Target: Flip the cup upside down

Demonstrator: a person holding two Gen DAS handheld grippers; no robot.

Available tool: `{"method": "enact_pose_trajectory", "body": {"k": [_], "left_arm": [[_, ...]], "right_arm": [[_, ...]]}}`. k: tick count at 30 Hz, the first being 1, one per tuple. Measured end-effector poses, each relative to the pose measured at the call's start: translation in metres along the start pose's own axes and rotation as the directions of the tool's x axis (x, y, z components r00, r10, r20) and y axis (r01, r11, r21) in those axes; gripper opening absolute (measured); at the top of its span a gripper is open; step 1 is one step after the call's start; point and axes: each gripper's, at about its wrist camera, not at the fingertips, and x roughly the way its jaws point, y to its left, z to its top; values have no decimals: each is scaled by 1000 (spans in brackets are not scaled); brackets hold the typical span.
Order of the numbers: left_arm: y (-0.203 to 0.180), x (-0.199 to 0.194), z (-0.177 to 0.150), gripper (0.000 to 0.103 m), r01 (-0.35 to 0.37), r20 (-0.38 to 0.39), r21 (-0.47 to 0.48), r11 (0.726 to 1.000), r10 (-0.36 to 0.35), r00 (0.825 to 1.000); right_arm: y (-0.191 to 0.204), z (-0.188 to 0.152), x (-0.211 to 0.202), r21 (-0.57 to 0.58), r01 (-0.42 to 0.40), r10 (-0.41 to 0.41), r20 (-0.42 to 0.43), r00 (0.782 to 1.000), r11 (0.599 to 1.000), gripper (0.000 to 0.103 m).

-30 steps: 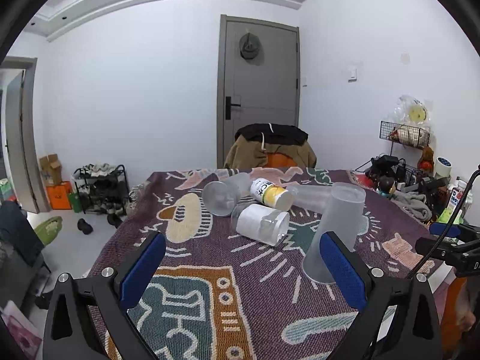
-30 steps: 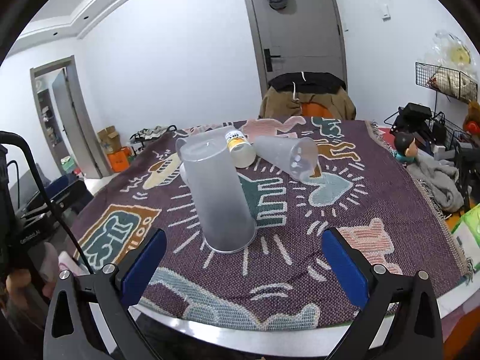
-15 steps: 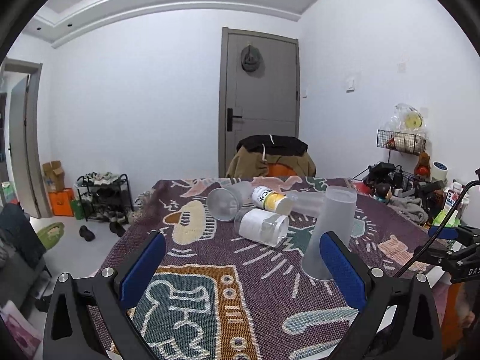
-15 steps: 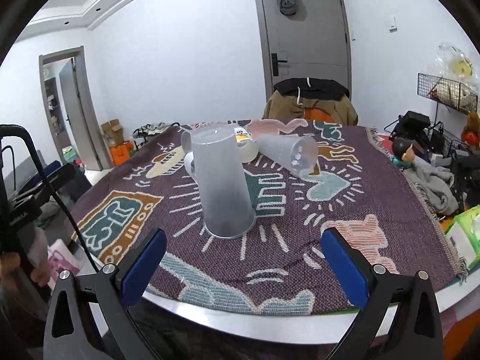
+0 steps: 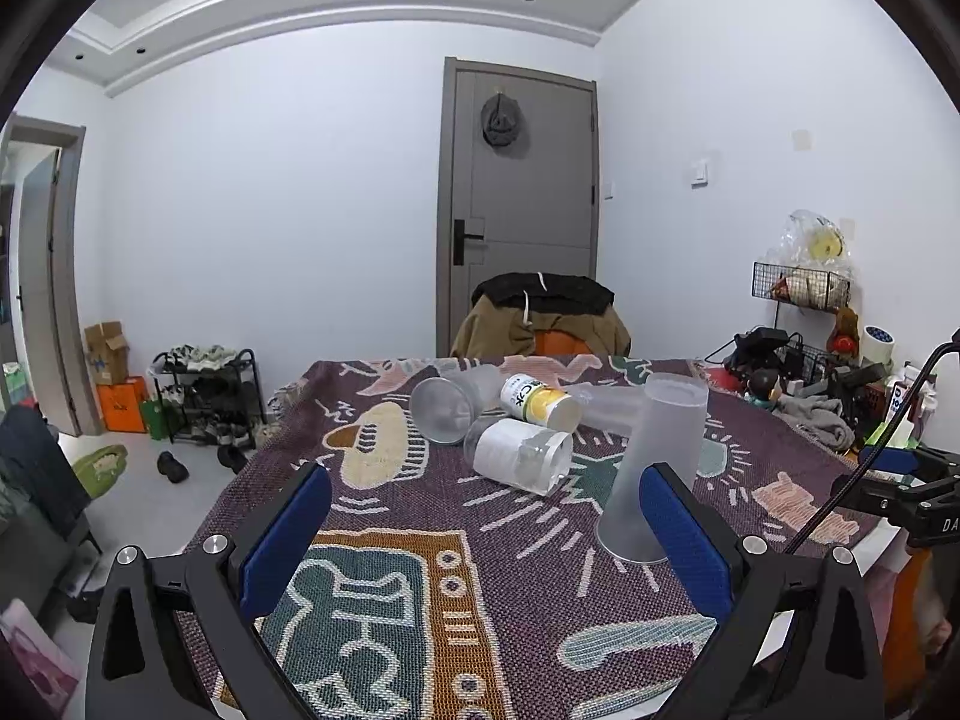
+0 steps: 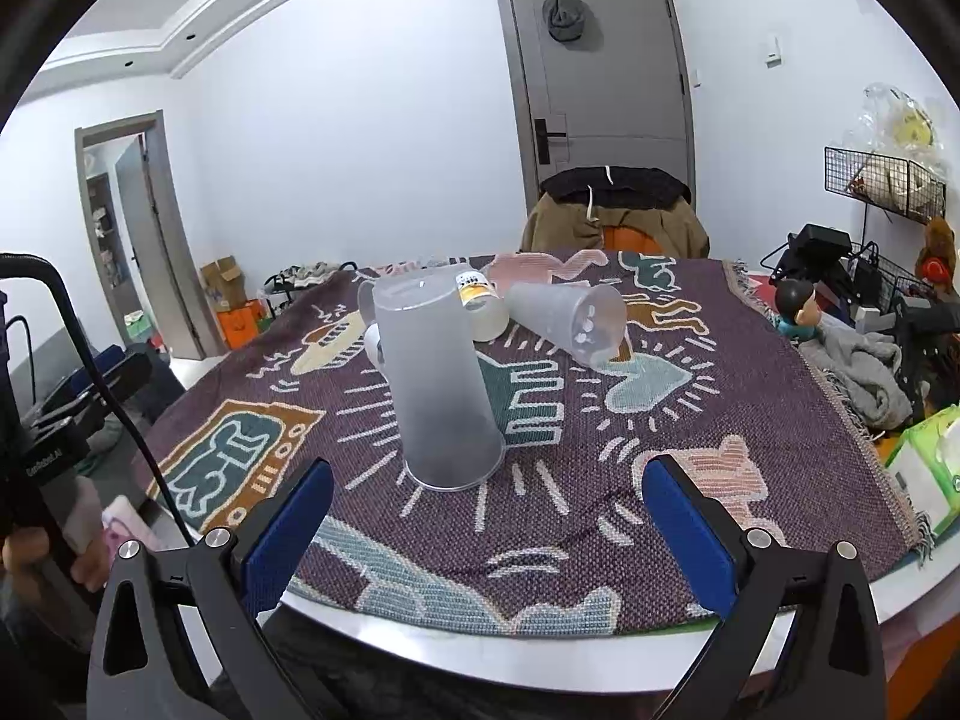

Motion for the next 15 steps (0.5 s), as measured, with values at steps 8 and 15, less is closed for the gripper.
{"method": "enact_pose_trajectory", "body": {"k": [8, 15], "left_arm": [[1, 0, 0, 103, -2, 0, -1, 1000, 2, 1000], [3, 2, -3, 103, -4, -2, -16, 1000, 4, 1000]], "right_arm": [[-1, -1, 0, 3, 1, -1, 1, 1000, 1000, 103], [-1, -1, 1, 3, 0, 0, -1, 1000, 1000, 103]]}}
